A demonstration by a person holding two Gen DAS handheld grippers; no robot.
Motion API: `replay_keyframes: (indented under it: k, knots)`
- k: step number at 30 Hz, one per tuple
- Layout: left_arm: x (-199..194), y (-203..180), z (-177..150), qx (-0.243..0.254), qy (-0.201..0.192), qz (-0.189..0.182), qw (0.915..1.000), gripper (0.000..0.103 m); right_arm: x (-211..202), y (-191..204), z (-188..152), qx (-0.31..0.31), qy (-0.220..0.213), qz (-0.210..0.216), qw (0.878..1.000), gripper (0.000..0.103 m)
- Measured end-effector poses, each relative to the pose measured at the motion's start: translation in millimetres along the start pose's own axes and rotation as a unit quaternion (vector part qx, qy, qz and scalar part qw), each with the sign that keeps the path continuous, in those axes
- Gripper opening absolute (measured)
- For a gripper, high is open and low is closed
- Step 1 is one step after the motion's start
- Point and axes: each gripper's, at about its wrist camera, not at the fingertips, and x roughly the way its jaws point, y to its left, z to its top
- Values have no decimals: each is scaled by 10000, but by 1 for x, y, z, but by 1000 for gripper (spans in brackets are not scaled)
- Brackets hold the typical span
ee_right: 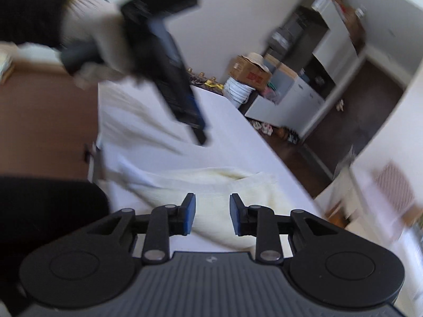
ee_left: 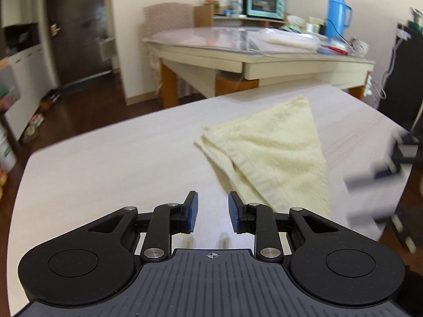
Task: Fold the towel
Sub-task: 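Release the folded corner with the right gripper and withdraw it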
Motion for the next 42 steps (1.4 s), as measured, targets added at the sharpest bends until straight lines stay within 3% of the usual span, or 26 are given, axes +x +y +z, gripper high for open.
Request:
replay_keyframes:
  k: [6,13,24,30,33,35,36,42]
  knots:
    - [20,-5,23,360,-21,-197,9992,32,-25,18,2,286,50,152,9995,28]
    - [24,-3,29,412,-115,-336,9985,34,-19,2,16,961,211,212,9949,23]
    - [31,2,18,410,-76,-496,9979,34,-30,20,15,994,497,303,9933,25]
    - [34,1,13,437,-41,-561,9975,34,-16,24,25,822,608,312,9943,36]
    - [32,3,13,399,-69,-550,9977,34,-9,29,31,537,599,212,9965,31]
    - [29,6,15,370,-100,-550,9977,34,-7,35,32,343,606,175,9974,13]
    - [28,7,16,366,-108,-551,9978,34,-9,40,31,152,619,118,9979,10]
    - [32,2,23,714,84,-786,9943,36,-37,49,30,-22,412,613,9973,9]
